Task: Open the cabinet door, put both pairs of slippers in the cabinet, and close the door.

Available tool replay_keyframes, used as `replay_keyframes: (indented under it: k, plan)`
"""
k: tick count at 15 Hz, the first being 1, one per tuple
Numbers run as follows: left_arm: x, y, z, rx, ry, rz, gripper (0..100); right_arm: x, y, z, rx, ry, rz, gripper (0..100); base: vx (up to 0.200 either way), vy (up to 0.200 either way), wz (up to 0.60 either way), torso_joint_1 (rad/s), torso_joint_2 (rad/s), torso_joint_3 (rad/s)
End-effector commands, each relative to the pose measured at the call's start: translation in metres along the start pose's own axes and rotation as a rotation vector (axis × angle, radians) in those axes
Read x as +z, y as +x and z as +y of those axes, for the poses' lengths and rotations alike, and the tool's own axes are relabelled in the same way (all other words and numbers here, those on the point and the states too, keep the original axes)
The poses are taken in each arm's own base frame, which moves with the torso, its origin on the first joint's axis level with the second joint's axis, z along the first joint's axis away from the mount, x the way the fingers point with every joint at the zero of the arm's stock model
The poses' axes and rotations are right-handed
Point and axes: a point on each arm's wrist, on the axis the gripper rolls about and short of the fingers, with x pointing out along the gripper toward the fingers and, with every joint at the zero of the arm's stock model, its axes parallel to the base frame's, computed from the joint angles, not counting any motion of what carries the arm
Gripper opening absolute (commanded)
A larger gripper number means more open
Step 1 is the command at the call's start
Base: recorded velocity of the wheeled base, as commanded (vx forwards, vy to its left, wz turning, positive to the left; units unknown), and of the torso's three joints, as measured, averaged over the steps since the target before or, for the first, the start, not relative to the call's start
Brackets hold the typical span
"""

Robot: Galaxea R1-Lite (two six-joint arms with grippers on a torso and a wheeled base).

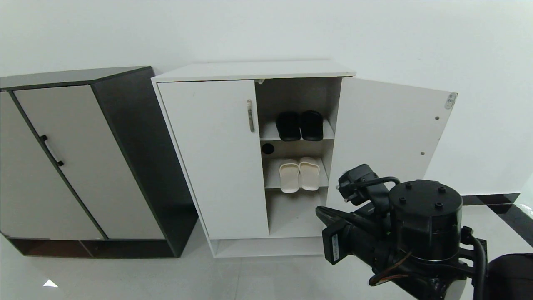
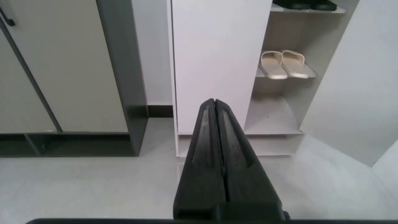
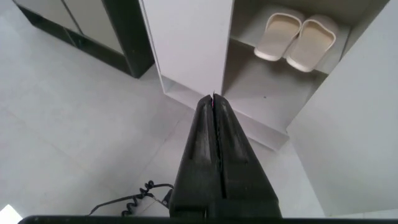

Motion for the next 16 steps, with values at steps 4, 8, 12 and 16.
replay_keyframes:
  k: [4,8,12,16]
  plan:
    - [0.0001,0.0001,0.0000,0.001,0.000,0.001,0,-0.0019,0.0033,-0.0039,-0.014,0.002,0.008,0,0.000,0.000,0.00,0.032,-0.06,-0.030]
    - [0.0001,0.0001,0.0000,0.001,0.000,0.001,0,-0.0004,0.0041,-0.0060,-0.021,0.006,-0.001,0,0.000,0.000,0.00,0.200,-0.41,-0.208]
    - [0.0001,0.0001,0.0000,0.001,0.000,0.001,0,-0.0024,0.0063,-0.0064,-0.023,0.004,0.005,0,0.000,0.000,0.00,0.137,-0.47,-0.226]
    - [0.0001,0.0001,0.0000,0.001,-0.002,0.001,0,-0.0025,0.0073,-0.0061,-0.022,0.006,-0.001,0,0.000,0.000,0.00,0.350,-0.49,-0.246]
